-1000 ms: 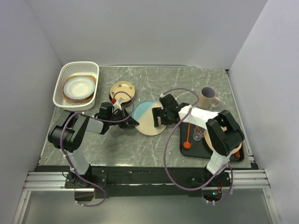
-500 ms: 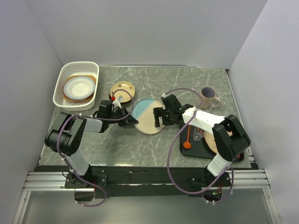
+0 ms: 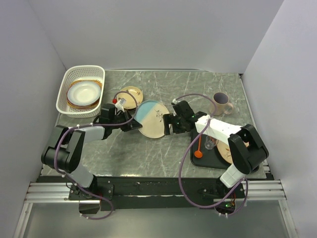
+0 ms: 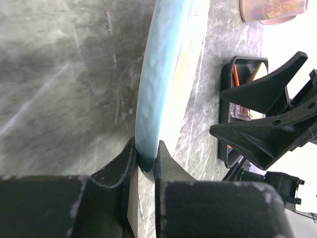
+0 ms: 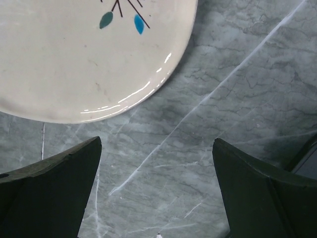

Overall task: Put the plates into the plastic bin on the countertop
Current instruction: Pick up the plate at the center of the board, then place the plate in the plastic bin.

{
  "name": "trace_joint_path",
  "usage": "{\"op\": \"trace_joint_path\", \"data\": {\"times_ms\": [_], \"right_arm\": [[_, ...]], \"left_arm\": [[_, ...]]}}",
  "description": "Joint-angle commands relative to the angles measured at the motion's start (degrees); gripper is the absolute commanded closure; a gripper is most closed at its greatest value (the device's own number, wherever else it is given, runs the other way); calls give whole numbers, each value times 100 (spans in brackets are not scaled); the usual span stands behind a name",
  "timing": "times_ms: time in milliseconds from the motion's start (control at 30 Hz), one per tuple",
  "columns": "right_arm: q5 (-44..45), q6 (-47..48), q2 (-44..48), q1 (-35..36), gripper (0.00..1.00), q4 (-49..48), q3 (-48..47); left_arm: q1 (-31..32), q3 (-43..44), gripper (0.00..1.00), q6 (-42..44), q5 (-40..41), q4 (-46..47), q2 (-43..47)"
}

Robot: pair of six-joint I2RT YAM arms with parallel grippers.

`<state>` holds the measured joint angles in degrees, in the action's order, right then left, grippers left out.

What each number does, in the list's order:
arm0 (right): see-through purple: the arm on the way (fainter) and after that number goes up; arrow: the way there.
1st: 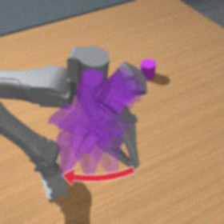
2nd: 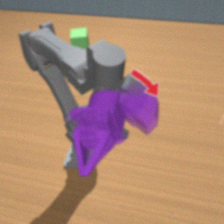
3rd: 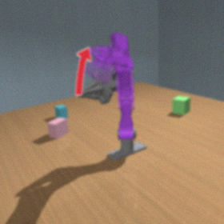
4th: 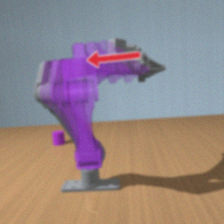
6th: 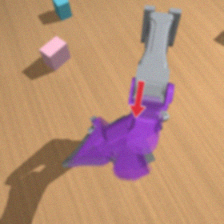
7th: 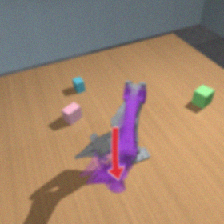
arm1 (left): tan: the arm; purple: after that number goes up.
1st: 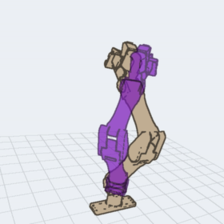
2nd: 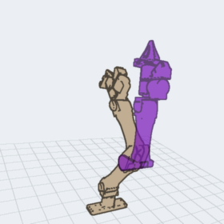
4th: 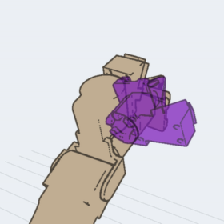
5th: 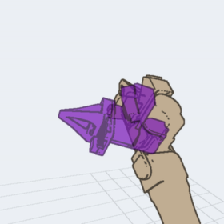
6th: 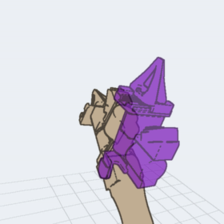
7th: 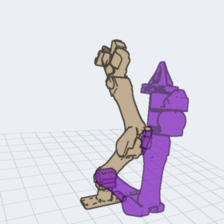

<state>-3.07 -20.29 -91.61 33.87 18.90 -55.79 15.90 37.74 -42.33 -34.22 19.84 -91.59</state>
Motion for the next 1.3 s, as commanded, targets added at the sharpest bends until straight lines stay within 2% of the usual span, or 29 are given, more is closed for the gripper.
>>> {"op": "trace_joint_path", "data": {"times_ms": [0, 567, 1133, 1267], "right_arm": [[-88, 17, 161, -29, 0, -228, 103], [-229, -19, -76, -29, 0, -299, 121], [-352, -36, -243, -29, 0, -431, 217], [-300, -27, -252, -29, 0, -404, 200]], "left_arm": [[-96, 322, 99, 233, -15, 276, 519], [-992, 410, 99, 348, -305, -85, 1433], [-1573, 559, 99, -258, -445, 486, 1574], [-1879, 507, 99, -399, -481, 749, 1539]]}}
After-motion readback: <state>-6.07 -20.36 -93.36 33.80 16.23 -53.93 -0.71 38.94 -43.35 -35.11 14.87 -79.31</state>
